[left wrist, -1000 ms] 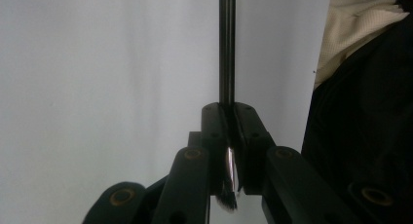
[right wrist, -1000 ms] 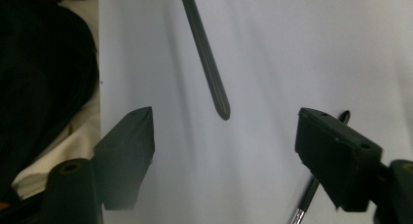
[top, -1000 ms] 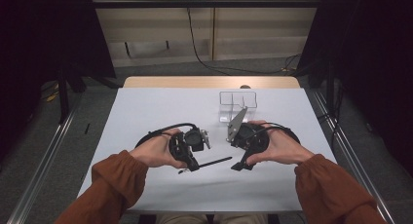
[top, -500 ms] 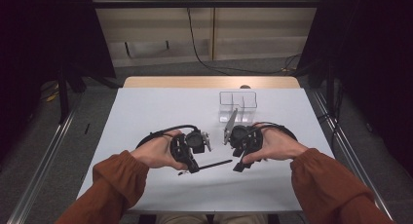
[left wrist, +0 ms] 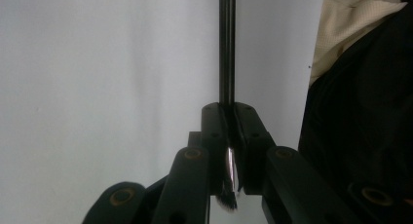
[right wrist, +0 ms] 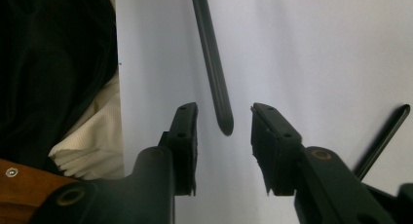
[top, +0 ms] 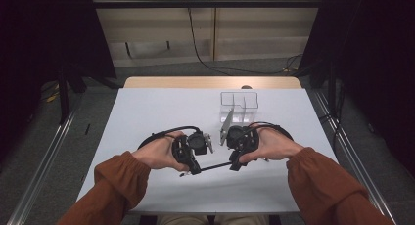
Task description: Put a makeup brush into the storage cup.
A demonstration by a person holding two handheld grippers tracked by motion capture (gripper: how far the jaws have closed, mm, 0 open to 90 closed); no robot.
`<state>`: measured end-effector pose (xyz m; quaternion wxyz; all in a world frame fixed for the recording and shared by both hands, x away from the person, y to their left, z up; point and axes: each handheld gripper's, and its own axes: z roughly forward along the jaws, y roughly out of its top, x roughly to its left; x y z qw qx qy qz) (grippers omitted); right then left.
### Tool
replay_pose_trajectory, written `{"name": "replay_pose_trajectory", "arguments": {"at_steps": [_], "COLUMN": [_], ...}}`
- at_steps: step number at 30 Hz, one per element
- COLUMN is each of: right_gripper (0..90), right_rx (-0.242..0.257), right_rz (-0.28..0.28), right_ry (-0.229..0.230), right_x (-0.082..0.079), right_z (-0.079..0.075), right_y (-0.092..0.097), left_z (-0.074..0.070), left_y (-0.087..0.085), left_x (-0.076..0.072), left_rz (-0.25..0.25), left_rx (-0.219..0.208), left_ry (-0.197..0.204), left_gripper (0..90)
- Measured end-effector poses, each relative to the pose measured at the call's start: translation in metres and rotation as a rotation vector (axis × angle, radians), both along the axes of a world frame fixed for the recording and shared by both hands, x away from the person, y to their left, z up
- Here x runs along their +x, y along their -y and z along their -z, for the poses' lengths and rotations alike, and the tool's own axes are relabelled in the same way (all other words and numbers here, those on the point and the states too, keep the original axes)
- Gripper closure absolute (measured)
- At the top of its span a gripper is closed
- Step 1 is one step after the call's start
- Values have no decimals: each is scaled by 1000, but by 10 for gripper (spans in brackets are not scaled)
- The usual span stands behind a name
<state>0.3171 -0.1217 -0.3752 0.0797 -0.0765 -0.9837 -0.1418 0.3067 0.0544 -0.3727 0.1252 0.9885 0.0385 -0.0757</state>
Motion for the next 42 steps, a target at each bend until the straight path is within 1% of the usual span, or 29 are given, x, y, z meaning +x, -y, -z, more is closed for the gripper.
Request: {"name": "replay_pose_trajectory", "arguments": {"at_steps": [3,5,7,9,11,12,14,15,16,17,18,19,22,23,24,25,26,27,28,29,30,32,33,34,35,38,40,41,42], "right_gripper": [649,657,662,671,679,687,709,715,728,738,738,740,742,738,742,745,746,748,752,760,764,789,805,822,825,831,836,837,839], "right_rx": [3,-8,-3,6,6,3,5,8,15,20,24,24,27,25,28,29,27,26,28,31,39,35,32,32,39,42,44,45,47], "right_rz": [-5,2,0,0,0,-4,-9,-17,-3,-7,-12,-21,-29,-33,-36,-43,-45,-38,-39,-42,-46,-49,-51,-55,-57,-56,-65,-66,-72], "right_ry": [-5,-15,-17,-21,-27,-26,-30,-27,-34,-36,-38,-30,-33,-34,-31,-32,-30,-29,-30,-31,-32,-33,-36,-36,-29,-41,-46,-44,-45], "right_x": [1,0,0,1,1,1,0,1,0,0,0,1,0,0,-1,-1,-1,-1,-1,-1,-1,-1,-1,-1,0,-1,-1,-1,-1], "right_z": [1,2,2,2,2,2,3,4,3,3,3,4,4,4,4,4,5,5,5,5,5,6,6,7,7,8,9,10,10], "right_y": [-2,-4,-4,-4,-5,-6,-7,-7,-8,-8,-8,-8,-8,-9,-9,-9,-10,-10,-10,-10,-11,-11,-11,-11,-11,-9,-9,-8,-8], "left_z": [0,0,0,0,0,0,1,1,1,1,1,0,0,0,1,2,2,1,1,2,1,1,1,1,1,1,2,3,2], "left_y": [-1,-1,-1,-1,0,0,0,0,0,0,0,-1,-1,0,0,1,0,0,1,1,1,2,2,2,1,2,2,3,3], "left_x": [-1,-1,-2,-2,-1,-1,-2,-1,-1,-1,-1,0,0,1,0,-2,-2,0,-1,-3,2,3,-1,-2,-1,-1,-1,0,2], "left_rz": [-5,-5,-11,-4,4,2,-8,1,8,-4,-2,6,5,19,8,-26,-24,0,2,-27,35,55,13,9,12,21,18,32,62], "left_rx": [0,-1,-9,-4,-4,-8,-5,2,4,-2,-1,-5,1,6,7,-14,-21,-12,-15,-28,-4,2,-10,-10,-11,-8,-16,-15,6], "left_ry": [-6,14,17,21,21,8,28,23,31,20,15,-1,4,10,19,15,4,2,0,13,23,28,9,12,10,12,4,-2,14], "left_gripper": [842,842,842,842,842,842,841,841,842,841,842,842,842,842,841,841,842,841,841,841,841,841,841,841,841,840,840,840,839]}}
